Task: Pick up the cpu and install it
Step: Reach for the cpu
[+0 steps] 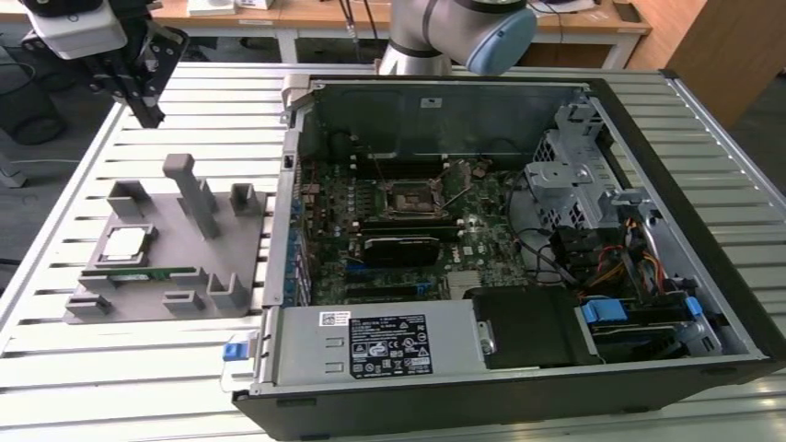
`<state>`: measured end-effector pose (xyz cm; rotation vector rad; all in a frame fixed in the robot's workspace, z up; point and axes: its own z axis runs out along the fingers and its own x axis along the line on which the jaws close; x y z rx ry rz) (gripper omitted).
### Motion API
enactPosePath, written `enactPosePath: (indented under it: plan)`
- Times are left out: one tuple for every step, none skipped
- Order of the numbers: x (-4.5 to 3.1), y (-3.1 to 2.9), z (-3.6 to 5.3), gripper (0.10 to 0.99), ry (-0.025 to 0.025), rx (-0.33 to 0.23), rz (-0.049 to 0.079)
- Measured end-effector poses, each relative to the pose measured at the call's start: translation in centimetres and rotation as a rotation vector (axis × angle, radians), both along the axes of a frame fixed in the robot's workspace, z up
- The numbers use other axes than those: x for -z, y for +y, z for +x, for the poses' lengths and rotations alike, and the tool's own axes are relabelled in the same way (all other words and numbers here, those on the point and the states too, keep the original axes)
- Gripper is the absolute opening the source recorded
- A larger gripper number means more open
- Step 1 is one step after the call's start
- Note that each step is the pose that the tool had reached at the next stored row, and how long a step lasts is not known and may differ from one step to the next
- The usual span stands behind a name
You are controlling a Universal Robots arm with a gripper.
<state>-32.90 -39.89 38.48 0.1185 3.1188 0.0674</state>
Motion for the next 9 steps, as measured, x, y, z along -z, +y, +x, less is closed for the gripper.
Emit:
enactPosePath:
  plan:
    - [0.00,0.00,-0.13,0.106,0.0001,0.000,0.000]
    - [0.02,0.00,-0.27,0.106,0.0002,0.000,0.000]
    - [0.02,0.00,-0.41,0.106,0.0003,0.000,0.000]
    - [0.03,0.00,-0.56,0.106,0.0004,0.000,0.000]
    - [0.04,0.00,-0.72,0.106,0.0004,0.000,0.000]
    - [0.04,0.00,-0.86,0.106,0.0005,0.000,0.000]
    - [0.05,0.00,-1.01,0.106,0.0006,0.000,0.000]
    - [0.06,0.00,-1.15,0.106,0.0007,0.000,0.000]
    - [0.06,0.00,-1.28,0.106,0.0008,0.000,0.000]
